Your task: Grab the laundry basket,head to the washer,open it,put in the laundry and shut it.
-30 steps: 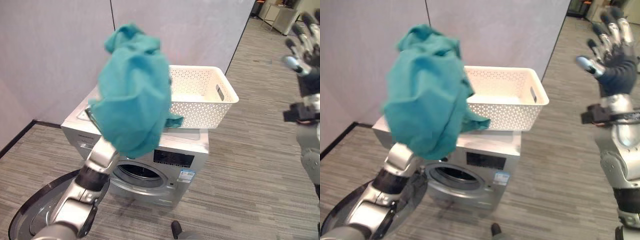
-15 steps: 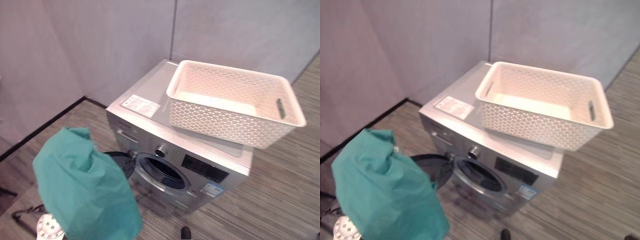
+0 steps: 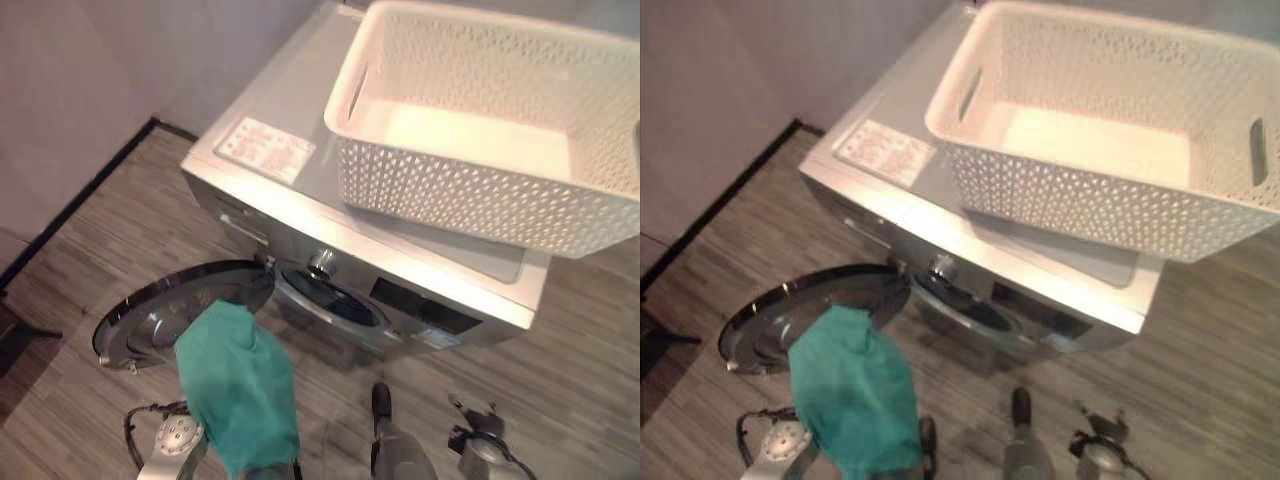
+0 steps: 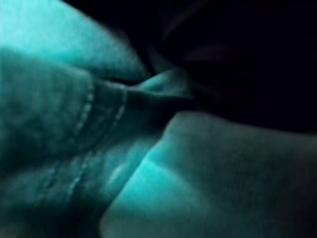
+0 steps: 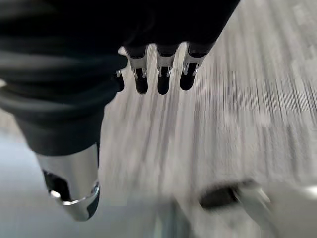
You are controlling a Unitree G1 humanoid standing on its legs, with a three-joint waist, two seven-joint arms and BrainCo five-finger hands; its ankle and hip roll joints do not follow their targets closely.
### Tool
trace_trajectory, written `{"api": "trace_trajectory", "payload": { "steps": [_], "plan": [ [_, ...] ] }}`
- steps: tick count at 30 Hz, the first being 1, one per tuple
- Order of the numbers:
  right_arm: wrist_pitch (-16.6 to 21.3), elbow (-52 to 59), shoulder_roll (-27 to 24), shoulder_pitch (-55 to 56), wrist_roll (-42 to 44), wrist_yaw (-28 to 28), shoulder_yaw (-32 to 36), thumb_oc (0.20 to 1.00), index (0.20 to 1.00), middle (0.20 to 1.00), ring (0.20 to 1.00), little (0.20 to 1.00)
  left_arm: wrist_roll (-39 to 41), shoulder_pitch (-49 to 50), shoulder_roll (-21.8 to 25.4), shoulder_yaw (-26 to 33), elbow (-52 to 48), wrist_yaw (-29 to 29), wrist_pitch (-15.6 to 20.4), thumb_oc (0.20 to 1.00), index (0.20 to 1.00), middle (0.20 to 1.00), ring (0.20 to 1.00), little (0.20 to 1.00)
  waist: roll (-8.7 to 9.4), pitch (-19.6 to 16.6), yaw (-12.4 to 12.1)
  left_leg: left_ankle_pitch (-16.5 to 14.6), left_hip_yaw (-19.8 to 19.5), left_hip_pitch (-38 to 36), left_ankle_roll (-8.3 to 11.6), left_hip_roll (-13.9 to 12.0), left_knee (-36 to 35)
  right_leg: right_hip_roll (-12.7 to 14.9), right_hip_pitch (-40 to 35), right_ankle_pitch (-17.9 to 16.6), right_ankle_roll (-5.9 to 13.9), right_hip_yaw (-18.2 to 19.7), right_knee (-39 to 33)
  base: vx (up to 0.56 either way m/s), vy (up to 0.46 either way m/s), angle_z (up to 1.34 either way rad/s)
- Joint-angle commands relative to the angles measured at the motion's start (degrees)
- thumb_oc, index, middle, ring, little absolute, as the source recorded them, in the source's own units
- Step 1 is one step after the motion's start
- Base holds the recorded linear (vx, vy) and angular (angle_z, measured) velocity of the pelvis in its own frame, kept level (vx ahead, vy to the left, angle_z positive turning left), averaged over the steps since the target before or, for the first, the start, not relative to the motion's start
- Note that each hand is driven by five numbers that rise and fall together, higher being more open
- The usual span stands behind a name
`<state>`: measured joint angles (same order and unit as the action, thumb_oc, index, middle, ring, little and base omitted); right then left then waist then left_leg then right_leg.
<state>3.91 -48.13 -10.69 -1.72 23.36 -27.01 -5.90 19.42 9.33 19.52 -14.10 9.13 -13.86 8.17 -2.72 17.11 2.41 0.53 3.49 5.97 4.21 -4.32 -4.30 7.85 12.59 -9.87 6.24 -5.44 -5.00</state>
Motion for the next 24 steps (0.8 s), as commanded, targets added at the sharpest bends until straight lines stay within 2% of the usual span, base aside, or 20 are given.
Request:
{"api": "trace_trajectory", "payload": {
  "steps": [1,3,5,9,11,17,19,24],
  "plan": [
    [1.03,-0.21,-0.77,-1.25,-2.4,-0.84,1.11,1.0,1.0,1.0,1.0,1.0,2.1,-4.08,-1.0,-0.88,1.0,-2.95,4.12,0.2,0.2,0.2,0.2,0.2,2.01,-0.13,0.69,-1.86,0.98,0.98,-0.74,-0.62,0.34,2.77,0.73,5.43,2.86,-0.95,3.59,-0.09,-0.069,0.0],
    [1.06,0.13,-0.54,-3.01,-3.13,-2.23,-0.78,1.0,1.0,1.0,1.0,1.0,2.82,-7.28,-2.6,-2.21,4.09,-4.57,4.53,0.2,0.2,0.2,0.2,0.2,2.13,1.0,0.75,-1.36,1.28,2.81,-0.57,-0.83,0.56,2.63,2.65,5.13,2.76,-0.68,3.91,-0.07,-0.072,-0.07],
    [-0.12,-2.82,0.37,-8.16,-5.44,-7.5,-4.6,1.0,1.0,1.0,1.0,1.0,6.87,-17.64,-8.22,-4.42,14.88,-9.58,5.04,0.2,0.2,0.2,0.2,0.2,2.49,4.56,1.82,0.78,1.93,7.9,0.13,-1.73,-0.28,2.25,8.74,4.34,2.36,-0.52,4.62,-0.13,-0.149,-0.1],
    [0.69,-3.65,0.61,-10.35,-5.72,-9.76,-6.16,1.0,1.0,1.0,1.0,1.0,8.24,-27.93,-9.65,-1.78,21.71,-13.86,6.05,0.2,0.2,0.2,0.2,0.2,2.76,6.38,3.29,1.99,1.9,11.63,1.27,-2.67,-0.7,1.82,12.88,3.96,2.25,-0.82,5.24,-0.06,-0.088,-0.02],
    [1.81,-1.77,1.14,-10.67,-6.06,-10.2,-8.08,1.0,1.0,1.0,1.0,1.0,10.99,-36.77,-8.54,2.38,28.32,-17.0,7.04,0.2,0.2,0.2,0.2,0.2,3.17,7.55,4.65,2.7,1.73,14.45,2.07,-3.31,-0.7,1.31,16.41,4.02,2.12,-1.11,6.93,-0.05,-0.084,-0.01],
    [3.97,2.64,1.21,-10.99,-7.11,-9.99,-11.5,1.0,1.0,1.0,1.0,1.0,13.32,-48.18,-5.65,4.83,37.42,-19.18,7.65,0.2,0.2,0.2,0.2,0.2,4.13,8.69,6.73,3.02,1.87,17.32,3.01,-4.18,-0.7,0.62,19.94,3.94,2.08,-1.34,8.09,-0.01,-0.054,0.02],
    [4.82,4.59,0.93,-10.77,-8.02,-9.92,-13.11,1.0,1.0,1.0,1.0,1.0,13.61,-54.47,-2.23,5.95,41.09,-20.43,7.36,0.2,0.2,0.2,0.2,0.2,4.56,9.05,7.86,3.08,1.93,18.82,3.4,-4.56,-0.7,0.31,21.77,3.72,2.25,-1.51,8.28,0.01,-0.06,0.06],
    [5.86,6.79,0.16,-10.02,-8.49,-9.46,-14.39,1.0,1.0,1.0,1.0,1.0,12.62,-63.61,1.89,5.04,46.22,-21.51,5.92,0.2,0.2,0.2,0.2,0.2,4.75,9.15,9.3,3.07,1.83,20.34,3.78,-4.92,-0.7,-0.01,23.83,3.86,2.34,-1.51,9.12,0.02,-0.054,0.01]
  ]
}}
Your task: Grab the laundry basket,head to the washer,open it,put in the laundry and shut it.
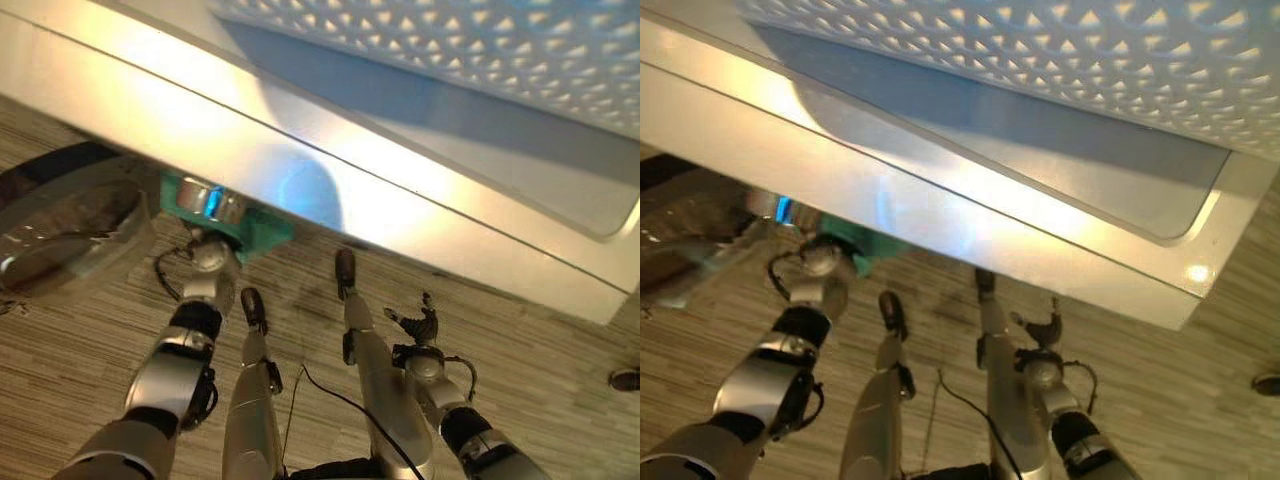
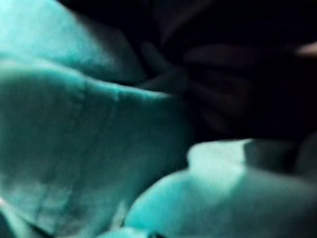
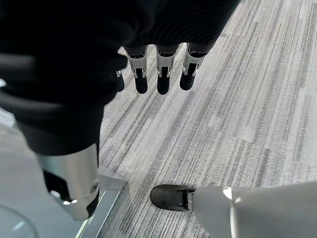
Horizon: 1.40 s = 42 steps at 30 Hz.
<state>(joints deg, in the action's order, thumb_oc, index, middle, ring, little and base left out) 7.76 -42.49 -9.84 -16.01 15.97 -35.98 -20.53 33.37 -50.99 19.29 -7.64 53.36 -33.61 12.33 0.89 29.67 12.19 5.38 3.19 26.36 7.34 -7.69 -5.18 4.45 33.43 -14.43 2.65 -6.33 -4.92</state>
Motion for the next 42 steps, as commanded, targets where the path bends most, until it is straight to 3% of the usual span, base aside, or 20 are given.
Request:
{"api": "trace_trajectory", "payload": {
  "steps": [1,3,4,9,11,12,14,15,16,19,23,27,29,33,34,35,36,37,40,42],
  "plan": [
    [2.13,1.69,-1.02,4.59,-1.34,-0.37,-0.03,1.0,1.0,1.0,1.0,1.0,-2.08,-5.05,2.8,-2.24,2.31,-1.62,1.52,0.2,0.2,0.2,0.2,0.2,1.15,-3.37,-0.11,-1.8,2.08,0.2,0.7,-1.58,0.18,3.37,3.2,8.42,5.95,-0.56,9.11,0.02,-0.056,-0.01],
    [2.35,1.35,-1.49,4.6,-1.48,-0.36,-0.09,1.0,1.0,1.0,1.0,1.0,-3.1,-9.23,2.99,-4.18,3.96,-1.02,0.67,0.2,0.2,0.2,0.2,0.2,1.05,-3.25,0.7,-1.8,2.06,0.63,0.77,-1.63,0.18,3.28,3.82,8.39,6.06,-0.55,9.24,0.04,-0.066,0.01],
    [2.45,1.1,-1.69,4.0,-0.97,-0.54,0.3,1.0,1.0,1.0,1.0,1.0,-4.25,-16.17,0.13,-7.78,5.88,-0.02,-0.72,0.2,0.2,0.2,0.2,0.2,0.67,-3.51,1.95,-1.95,2.2,1.11,0.97,-1.59,0.18,3.07,4.37,8.27,6.13,-0.32,9.08,0.06,-0.085,0.03],
    [2.75,2.41,-2.07,3.49,-1.02,-0.83,0.81,1.0,1.0,1.0,1.0,1.0,0.84,-25.24,-1.74,-7.76,9.86,1.71,-1.05,0.2,0.2,0.2,0.2,0.2,0.95,-3.88,3.64,-2.47,2.8,0.78,0.93,-1.9,0.18,1.98,5.79,8.81,6.07,0.94,10.27,0.04,-0.05,0.0],
    [2.09,3.9,-2.95,2.99,-1.28,-1.6,1.54,1.0,1.0,1.0,1.0,1.0,13.35,-28.66,-3.07,-3.72,8.61,1.77,2.35,0.2,0.2,0.2,0.2,0.2,0.84,-3.92,4.14,-2.63,3.24,0.54,0.87,-2.19,0.18,1.58,6.51,9.18,6.13,1.45,11.01,0.05,-0.057,-0.08],
    [0.5,5.46,-4.23,2.95,-1.95,-2.93,3.11,1.0,1.0,1.0,1.0,1.0,22.96,-33.9,-3.96,-1.89,2.62,0.52,8.7,0.2,0.2,0.2,0.2,0.2,0.02,-3.73,4.39,-2.83,3.39,0.78,0.75,-2.29,0.18,1.29,7.64,9.57,6.21,1.78,11.81,0.05,-0.052,-0.11],
    [-0.13,8.05,-5.78,3.93,-3.7,-3.53,4.45,1.0,1.0,1.0,1.0,1.0,25.85,-35.63,-4.0,-2.01,-8.05,-0.21,14.83,0.209,0.209,0.209,0.209,0.209,-0.45,-3.34,4.54,-2.85,3.22,1.31,0.65,-2.11,0.18,0.9,8.73,9.75,6.28,1.87,12.02,0.03,-0.033,-0.07],
    [-0.25,8.22,-5.82,4.06,-3.76,-3.54,4.51,1.0,1.0,1.0,1.0,1.0,25.6,-35.36,-4.14,-2.02,-8.48,-0.57,14.86,0.523,0.523,0.523,0.523,0.523,-0.53,-3.44,4.52,-2.85,3.2,1.38,0.66,-2.12,0.18,0.89,8.82,9.77,6.27,1.85,12.09,0.02,-0.044,-0.02],
    [-0.39,9.02,-6.41,5.52,-5.3,-3.89,4.79,1.0,1.0,1.0,1.0,1.0,25.15,-34.69,-4.94,-0.49,-16.4,-1.93,18.54,1.0,1.0,1.0,1.0,1.0,-0.54,-3.4,4.69,-3.04,3.18,1.98,0.75,-1.97,0.18,0.38,9.76,9.81,6.38,2.01,12.02,0.02,-0.031,0.0],
    [-0.5,8.06,-6.9,6.46,-5.98,-3.92,5.22,1.0,1.0,1.0,1.0,1.0,22.12,-33.97,-3.3,-0.24,-18.02,-3.47,18.12,1.0,1.0,1.0,1.0,1.0,-0.02,-4.19,5.03,-3.32,3.85,2.75,0.94,-2.19,0.18,-0.33,11.03,9.52,6.5,2.61,11.77,0.02,-0.034,-0.05],
    [-0.68,6.88,-6.48,8.02,-5.96,-3.58,5.72,1.0,1.0,1.0,1.0,1.0,19.21,-31.23,-1.0,-1.11,-15.61,-3.2,14.46,1.0,1.0,1.0,1.0,1.0,-0.49,-4.84,4.69,-3.27,4.21,2.79,0.87,-2.44,0.18,-0.67,11.53,9.58,6.33,2.93,12.06,0.02,-0.022,-0.09],
    [0.0,5.16,-6.01,9.17,-4.81,-1.89,5.75,1.0,1.0,1.0,1.0,1.0,9.55,-27.05,1.92,-6.06,-10.72,-1.03,6.5,1.0,1.0,1.0,1.0,1.0,-1.73,-5.19,4.23,-2.86,3.9,2.8,0.82,-2.52,0.18,-0.38,11.3,10.18,5.72,2.29,12.54,0.0,-0.021,-0.02],
    [1.17,5.28,-6.43,8.92,-3.67,0.36,5.24,1.0,1.0,1.0,1.0,1.0,-1.31,-25.77,5.37,-13.26,-4.75,3.01,-1.05,1.0,1.0,1.0,1.0,1.0,-2.87,-5.25,3.63,-2.51,3.48,2.87,0.87,-2.35,0.18,-0.2,10.92,10.33,5.44,1.75,12.49,0.0,0.0,0.0],
    [1.89,5.84,-8.19,7.58,-3.72,3.45,5.06,1.0,1.0,1.0,1.0,1.0,-19.79,-30.13,11.02,-26.56,1.2,9.33,-8.26,1.0,1.0,1.0,1.0,1.0,-4.0,-4.7,2.64,-1.79,2.76,2.76,0.97,-1.99,0.18,0.05,10.08,10.34,5.32,0.94,12.36,-0.03,-0.012,0.07],
    [2.1,5.57,-8.6,7.21,-3.82,3.95,5.02,1.0,1.0,1.0,1.0,1.0,-26.31,-31.99,12.27,-30.36,1.68,9.52,-9.81,1.0,1.0,1.0,1.0,1.0,-4.15,-4.47,2.53,-1.72,2.52,2.73,1.04,-1.93,0.18,0.12,9.9,10.42,5.34,0.82,12.35,-0.04,-0.014,0.03],
    [2.17,5.17,-9.75,6.16,-4.05,5.06,5.01,1.0,1.0,1.0,1.0,1.0,-37.29,-35.21,13.74,-37.84,3.39,12.73,-12.52,1.0,1.0,1.0,1.0,1.0,-4.39,-4.08,2.33,-1.52,2.15,2.65,1.2,-1.84,0.18,0.31,9.49,10.56,5.38,0.61,12.32,-0.04,-0.002,0.06],
    [2.19,5.13,-9.68,6.09,-4.05,5.07,5.06,1.0,1.0,1.0,1.0,1.0,-37.29,-35.34,13.69,-37.93,3.49,12.74,-12.49,1.0,1.0,1.0,1.0,1.0,-4.34,-3.97,2.29,-1.52,2.14,2.6,1.2,-1.83,0.18,0.31,9.43,10.57,5.38,0.6,12.32,-0.04,0.0,0.12],
    [2.06,4.22,-10.35,5.39,-3.31,6.0,5.25,1.0,1.0,1.0,1.0,1.0,-43.81,-37.56,13.58,-41.97,4.24,15.49,-13.9,1.0,1.0,1.0,1.0,1.0,-4.52,-3.65,2.17,-1.36,1.76,2.65,1.26,-1.68,0.18,0.38,9.18,10.66,5.37,0.47,12.38,-0.04,-0.008,0.16],
    [1.3,1.57,-11.79,4.91,-0.65,8.8,5.55,1.0,1.0,1.0,1.0,1.0,-52.83,-41.69,11.26,-49.88,8.89,21.97,-17.07,1.0,1.0,1.0,1.0,1.0,-5.09,-3.2,2.1,-0.98,0.68,2.82,1.37,-1.2,0.18,0.64,8.54,10.78,5.38,0.02,12.22,-0.03,0.001,0.16],
    [0.82,1.01,-12.2,5.31,0.1,9.81,5.73,1.0,1.0,1.0,1.0,1.0,-53.26,-42.48,11.38,-51.21,9.04,23.97,-17.47,1.0,1.0,1.0,1.0,1.0,-5.25,-3.1,2.09,-0.9,0.45,2.84,1.34,-1.09,0.18,0.64,8.44,10.81,5.39,0.03,12.19,-0.01,0.011,0.1]
  ]
}}
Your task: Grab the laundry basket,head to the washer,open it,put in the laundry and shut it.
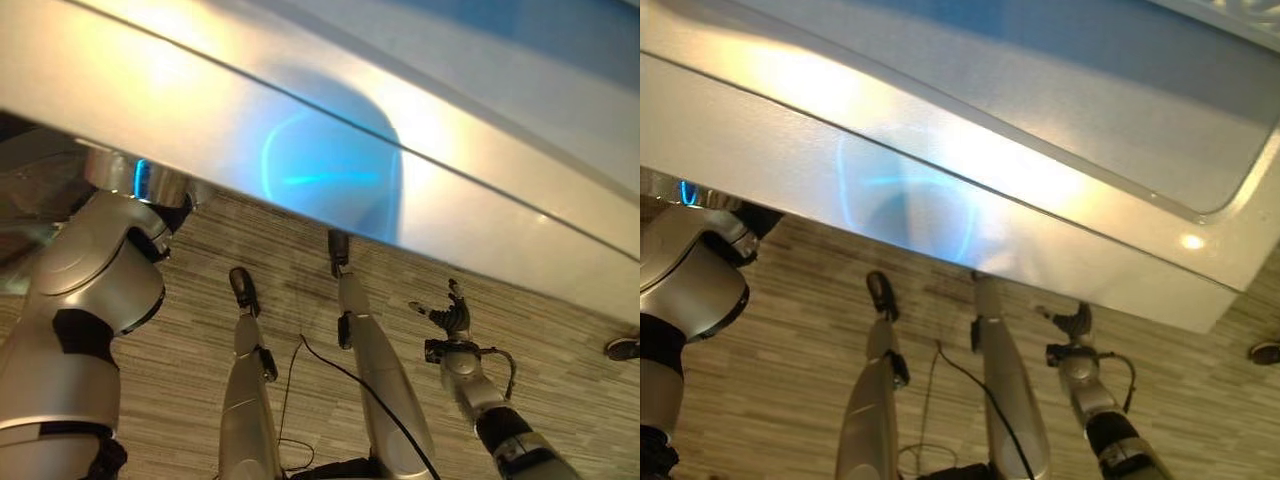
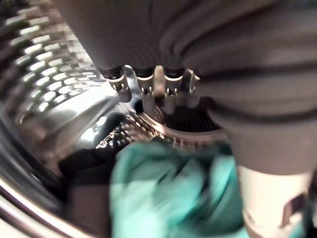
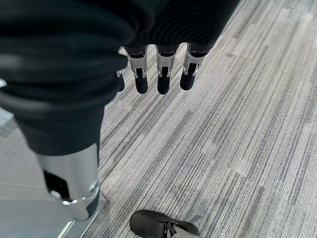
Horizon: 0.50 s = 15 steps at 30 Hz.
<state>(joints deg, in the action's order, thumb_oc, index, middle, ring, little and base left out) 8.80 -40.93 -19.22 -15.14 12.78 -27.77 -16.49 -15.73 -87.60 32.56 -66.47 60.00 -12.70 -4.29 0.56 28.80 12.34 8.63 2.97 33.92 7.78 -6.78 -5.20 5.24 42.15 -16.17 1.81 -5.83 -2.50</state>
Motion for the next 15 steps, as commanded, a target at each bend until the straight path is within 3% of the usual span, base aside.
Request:
{"api": "trace_trajectory", "payload": {
  "steps": [1,5,9,10,12,13,15],
  "plan": [
    [-0.23,-0.53,-2.83,4.44,3.3,1.6,1.69,1.0,1.0,1.0,1.0,1.0,-4.16,-5.88,-1.89,7.61,2.39,3.08,-0.86,1.0,1.0,1.0,1.0,1.0,-4.92,-2.22,1.93,-4.15,0.67,-4.71,0.9,-2.0,0.2,-0.15,-0.29,12.55,6.24,-0.47,9.77,-0.01,0.009,0.08],
    [-0.87,-0.56,-3.09,5.46,4.36,2.73,1.96,1.0,1.0,1.0,1.0,1.0,-1.58,-7.15,0.12,9.18,-3.3,1.37,-0.25,1.0,1.0,1.0,1.0,1.0,-5.44,-2.19,1.61,-4.33,0.71,-4.79,0.9,-1.73,0.2,0.05,-0.45,12.51,6.29,-0.37,9.64,0.0,0.007,0.05],
    [1.23,-1.92,-2.15,4.33,4.07,1.7,-0.86,1.0,1.0,1.0,1.0,1.0,-6.15,-6.44,-3.23,13.67,-1.47,-9.13,-0.89,1.0,1.0,1.0,1.0,1.0,-5.06,-1.81,1.57,-4.52,0.87,-4.63,1.1,-1.91,0.2,0.31,-0.3,12.62,6.23,-0.12,9.74,0.0,0.0,0.0],
    [1.69,-1.74,-2.27,4.06,3.95,1.18,-1.08,1.0,1.0,1.0,1.0,1.0,-6.75,-5.75,-3.87,14.65,-1.0,-9.46,-1.5,1.0,1.0,1.0,1.0,1.0,-5.02,-1.76,1.65,-4.56,0.96,-4.61,1.1,-1.92,0.2,0.28,-0.29,12.66,6.24,-0.08,9.72,0.0,0.0,0.0],
    [0.99,-0.42,-0.88,5.3,3.21,-0.37,-0.34,1.0,1.0,1.0,1.0,1.0,2.21,-0.07,-3.82,25.76,-8.19,-14.11,1.23,1.0,1.0,1.0,1.0,1.0,-5.02,-1.48,1.25,-4.72,1.12,-4.63,0.97,-1.83,0.2,0.36,-0.4,12.92,6.1,-0.2,9.81,-0.01,0.009,-0.02],
    [0.57,-0.49,-0.51,5.57,2.68,-0.53,-0.69,1.0,1.0,1.0,1.0,1.0,3.78,2.18,-3.75,27.63,-10.45,-15.2,2.41,1.0,1.0,1.0,1.0,1.0,-4.99,-1.45,1.22,-4.69,1.16,-4.68,0.98,-1.83,0.2,0.38,-0.43,12.98,6.06,-0.14,9.97,-0.02,0.004,-0.08],
    [-0.19,-0.19,0.34,5.62,1.94,-1.58,-1.13,1.0,1.0,1.0,1.0,1.0,15.49,11.24,-4.87,35.24,-19.1,-16.52,7.65,1.0,1.0,1.0,1.0,1.0,-4.92,-1.28,0.99,-4.62,1.13,-4.74,1.06,-1.64,0.2,0.44,-0.72,12.94,5.97,-0.15,9.97,-0.01,0.008,-0.08]
  ]
}}
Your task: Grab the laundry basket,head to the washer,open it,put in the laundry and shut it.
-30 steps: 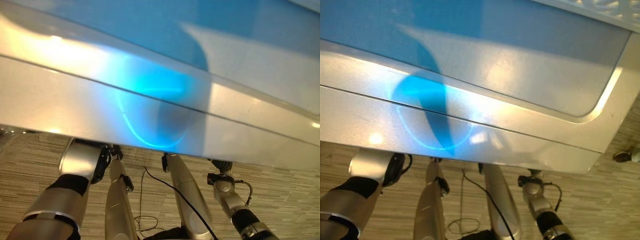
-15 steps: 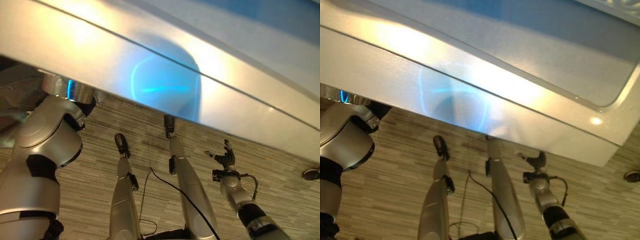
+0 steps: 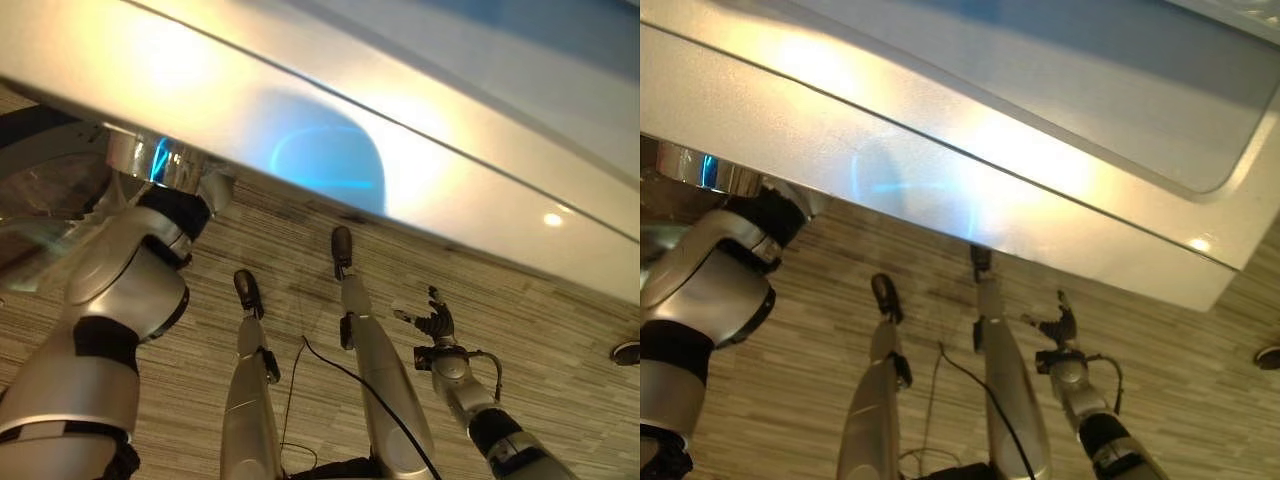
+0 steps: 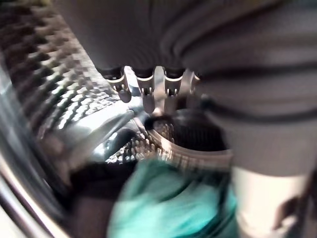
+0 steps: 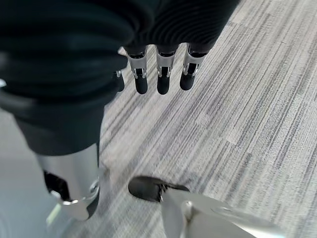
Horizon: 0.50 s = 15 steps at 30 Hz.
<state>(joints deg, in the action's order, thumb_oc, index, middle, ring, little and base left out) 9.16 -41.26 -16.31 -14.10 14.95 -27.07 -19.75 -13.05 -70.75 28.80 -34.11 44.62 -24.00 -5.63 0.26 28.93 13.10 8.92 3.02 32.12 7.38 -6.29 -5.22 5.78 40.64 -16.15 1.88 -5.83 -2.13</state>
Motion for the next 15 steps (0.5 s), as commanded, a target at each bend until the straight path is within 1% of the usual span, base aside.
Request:
{"api": "trace_trajectory", "payload": {
  "steps": [1,2,3,4,5,6,8,10,11,14,15],
  "plan": [
    [-0.81,0.21,-1.66,5.02,-0.51,-2.61,2.23,1.0,1.0,1.0,1.0,1.0,18.06,-0.54,-1.04,5.82,-9.73,-3.78,12.15,1.0,1.0,1.0,1.0,1.0,-4.75,-1.41,0.02,-4.87,1.05,-2.99,1.55,-2.0,0.22,-0.05,0.48,12.83,5.9,-0.27,9.46,0.0,0.026,-0.04],
    [-0.42,0.61,-0.11,5.81,-0.96,-3.04,2.62,1.0,1.0,1.0,1.0,1.0,22.47,9.55,-1.41,10.1,-20.19,-4.27,16.77,1.0,1.0,1.0,1.0,1.0,-4.65,-1.45,-0.64,-4.78,1.14,-3.22,1.79,-2.1,0.22,-0.03,-0.12,12.69,5.83,-0.61,9.18,0.0,0.033,-0.04],
    [-0.18,0.71,0.29,6.15,-1.11,-3.06,2.62,1.0,1.0,1.0,1.0,1.0,23.15,13.54,-2.66,11.37,-22.78,-3.81,17.26,1.0,1.0,1.0,1.0,1.0,-4.52,-1.72,-0.77,-4.78,1.4,-3.35,1.86,-2.27,0.22,-0.09,-0.33,12.61,5.77,-0.67,9.06,0.01,0.022,-0.09],
    [-0.17,0.73,0.25,6.27,-1.12,-3.06,2.55,1.0,1.0,1.0,1.0,1.0,23.11,13.79,-2.65,11.48,-22.99,-3.79,17.16,1.0,1.0,1.0,1.0,1.0,-4.54,-1.83,-0.74,-4.8,1.43,-3.36,1.87,-2.28,0.22,-0.11,-0.33,12.6,5.76,-0.65,9.03,0.01,0.019,-0.07],
    [0.26,0.74,0.45,6.61,-1.34,-3.37,3.23,1.0,1.0,1.0,1.0,1.0,22.77,18.72,-3.93,12.7,-26.49,-3.32,17.44,1.0,1.0,1.0,1.0,1.0,-4.3,-2.18,-1.13,-4.88,1.73,-3.62,1.88,-2.51,0.22,-0.16,-0.76,12.43,5.72,-0.88,8.73,0.0,0.0,0.0],
    [0.26,0.75,0.43,6.68,-1.34,-3.38,3.2,1.0,1.0,1.0,1.0,1.0,22.73,18.87,-3.93,12.75,-26.63,-3.32,17.36,1.0,1.0,1.0,1.0,1.0,-4.31,-2.23,-1.12,-4.89,1.74,-3.64,1.88,-2.52,0.22,-0.18,-0.79,12.42,5.72,-0.88,8.7,0.0,0.0,0.0],
    [0.05,0.75,0.57,7.01,-1.72,-3.57,4.18,1.0,1.0,1.0,1.0,1.0,20.21,24.43,-3.33,13.23,-31.31,-2.5,16.73,1.0,1.0,1.0,1.0,1.0,-4.39,-2.42,-1.57,-5.02,1.83,-3.91,1.8,-2.55,0.22,-0.11,-1.32,12.28,5.78,-1.14,8.26,0.0,0.005,0.02],
    [-0.59,1.27,0.83,7.35,-2.67,-3.72,5.11,1.0,1.0,1.0,1.0,1.0,19.04,31.79,-2.65,13.92,-35.26,0.02,16.21,1.0,1.0,1.0,1.0,1.0,-4.54,-2.62,-2.26,-5.18,1.99,-4.47,1.68,-2.57,0.22,-0.02,-2.05,12.16,5.88,-1.21,7.67,0.0,0.019,-0.01],
    [-1.42,1.26,0.97,7.26,-2.91,-3.68,6.27,1.0,1.0,1.0,1.0,1.0,21.88,38.58,-3.26,14.41,-36.12,2.82,16.32,1.0,1.0,1.0,1.0,1.0,-4.64,-2.8,-2.97,-5.24,2.23,-5.03,1.55,-2.56,0.22,0.05,-2.78,12.06,5.82,-1.31,7.27,0.0,0.032,-0.05],
    [-2.27,0.66,0.99,7.15,-2.71,-3.48,7.99,1.0,1.0,1.0,1.0,1.0,25.73,46.86,-3.96,15.09,-38.53,6.14,16.46,1.0,1.0,1.0,1.0,1.0,-4.8,-3.21,-3.95,-5.35,2.4,-5.82,1.28,-2.51,0.22,0.14,-3.85,12.03,5.67,-1.33,6.88,0.0,0.03,-0.05],
    [-2.88,0.14,0.68,7.23,-2.44,-3.25,9.02,1.0,1.0,1.0,1.0,1.0,30.13,52.59,-4.79,15.61,-39.1,8.16,16.35,1.0,1.0,1.0,1.0,1.0,-4.97,-3.56,-4.57,-5.35,2.35,-6.48,1.02,-2.42,0.22,0.25,-4.85,12.14,5.55,-1.48,6.7,0.0,0.027,-0.04]
  ]
}}
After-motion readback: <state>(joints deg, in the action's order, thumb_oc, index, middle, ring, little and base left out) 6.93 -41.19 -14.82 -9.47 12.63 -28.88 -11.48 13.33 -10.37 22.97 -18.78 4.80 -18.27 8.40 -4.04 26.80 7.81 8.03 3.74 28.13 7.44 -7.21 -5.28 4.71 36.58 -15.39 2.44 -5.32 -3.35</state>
